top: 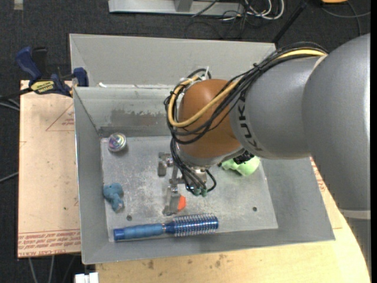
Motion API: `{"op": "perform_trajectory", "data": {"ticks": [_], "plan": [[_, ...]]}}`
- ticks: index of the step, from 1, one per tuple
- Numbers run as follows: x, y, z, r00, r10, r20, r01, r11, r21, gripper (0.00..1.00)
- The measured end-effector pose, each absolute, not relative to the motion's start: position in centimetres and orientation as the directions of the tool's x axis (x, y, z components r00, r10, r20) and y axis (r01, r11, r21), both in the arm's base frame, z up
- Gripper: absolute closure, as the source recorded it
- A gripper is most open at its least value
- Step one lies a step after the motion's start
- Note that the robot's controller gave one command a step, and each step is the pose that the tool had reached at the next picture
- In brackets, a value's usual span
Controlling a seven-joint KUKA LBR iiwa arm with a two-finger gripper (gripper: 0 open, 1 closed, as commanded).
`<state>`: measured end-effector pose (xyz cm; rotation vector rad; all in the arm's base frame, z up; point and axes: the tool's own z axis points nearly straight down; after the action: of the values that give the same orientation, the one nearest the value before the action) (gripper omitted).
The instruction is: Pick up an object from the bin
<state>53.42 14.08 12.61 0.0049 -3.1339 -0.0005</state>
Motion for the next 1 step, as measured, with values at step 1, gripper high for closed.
{"op": "perform_trajectory", "data": {"ticks": [1], "plan": [[48.73, 14.1, 7.34, -0.984, -0.177, -0.014, -0.177, 0.984, 0.003, 0.0]]}}
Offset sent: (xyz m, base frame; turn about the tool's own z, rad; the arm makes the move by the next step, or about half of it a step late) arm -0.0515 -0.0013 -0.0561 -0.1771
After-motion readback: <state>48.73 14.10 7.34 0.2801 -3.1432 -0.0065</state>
